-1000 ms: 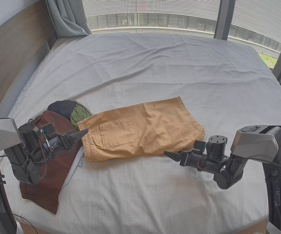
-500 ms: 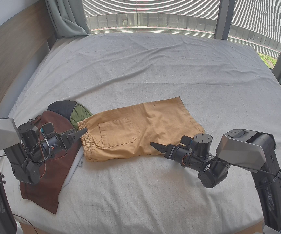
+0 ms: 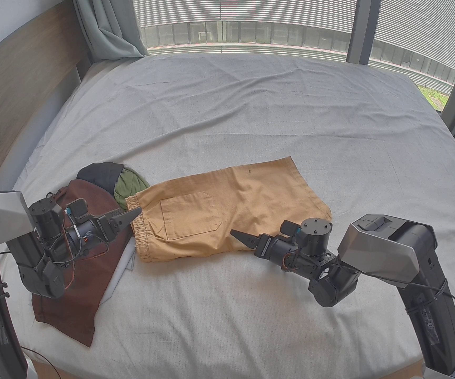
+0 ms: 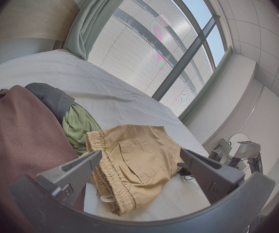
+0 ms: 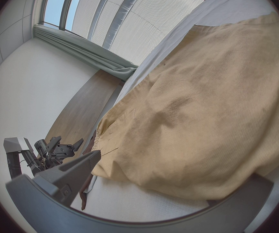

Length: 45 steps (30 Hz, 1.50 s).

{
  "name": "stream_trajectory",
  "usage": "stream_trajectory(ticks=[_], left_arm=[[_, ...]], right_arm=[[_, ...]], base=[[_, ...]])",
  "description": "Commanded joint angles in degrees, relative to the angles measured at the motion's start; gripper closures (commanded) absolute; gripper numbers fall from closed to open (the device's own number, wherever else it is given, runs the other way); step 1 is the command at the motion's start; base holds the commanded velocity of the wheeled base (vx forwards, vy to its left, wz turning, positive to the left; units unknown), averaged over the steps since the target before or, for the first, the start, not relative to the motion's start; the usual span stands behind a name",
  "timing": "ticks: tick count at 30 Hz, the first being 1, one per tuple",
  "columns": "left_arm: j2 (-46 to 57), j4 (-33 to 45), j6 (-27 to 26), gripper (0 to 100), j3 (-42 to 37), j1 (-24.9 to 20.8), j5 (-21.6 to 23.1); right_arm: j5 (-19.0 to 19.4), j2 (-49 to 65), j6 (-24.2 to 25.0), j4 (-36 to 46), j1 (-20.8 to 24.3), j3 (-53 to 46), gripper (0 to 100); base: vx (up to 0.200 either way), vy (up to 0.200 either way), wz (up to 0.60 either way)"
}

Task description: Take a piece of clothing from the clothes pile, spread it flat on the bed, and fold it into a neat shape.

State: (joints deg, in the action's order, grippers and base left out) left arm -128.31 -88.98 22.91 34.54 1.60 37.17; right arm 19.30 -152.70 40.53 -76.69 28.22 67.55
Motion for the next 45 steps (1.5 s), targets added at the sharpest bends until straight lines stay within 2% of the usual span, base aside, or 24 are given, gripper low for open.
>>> stream_trajectory(ticks=[1,4,5,20,28,39,45], left_arm=[[-0.5,-0.1,0.0,0,0.1,0.1,0.0],[-0.6,-0.1,0.0,0,0.1,0.1,0.0],[-0.6,-0.1,0.0,0,0.1,0.1,0.0],[-0.9,-0.1,0.2,0,0.3,0.1,0.0],[-1.2,-0.1,0.0,0,0.4,0.4,0.0],[-1.1,-0.1,-0.1,0,0.3,0.3,0.0],[-0.8,-0.1,-0.1,0,0.3,0.3,0.0]], right_arm=[[0.0,-1.2,0.1,0.1,0.2,0.2,0],[0.0,-1.3,0.2,0.1,0.1,0.4,0],[0.0,-1.3,0.2,0.0,0.0,0.4,100],[-0.2,-0.3,0.1,-0.7,-0.4,-1.4,100],[-0.8,5.0,-0.3,-2.9,0.0,-11.5,100],[-1.6,8.3,-2.4,-10.7,0.9,-27.3,100],[-6.3,9.6,-3.1,-11.6,2.4,-33.6,100]], base=[[0.000,0.000,0.00],[0.000,0.000,0.00],[0.000,0.000,0.00],[0.000,0.000,0.00],[0.000,0.000,0.00],[0.000,0.000,0.00],[0.000,0.000,0.00]])
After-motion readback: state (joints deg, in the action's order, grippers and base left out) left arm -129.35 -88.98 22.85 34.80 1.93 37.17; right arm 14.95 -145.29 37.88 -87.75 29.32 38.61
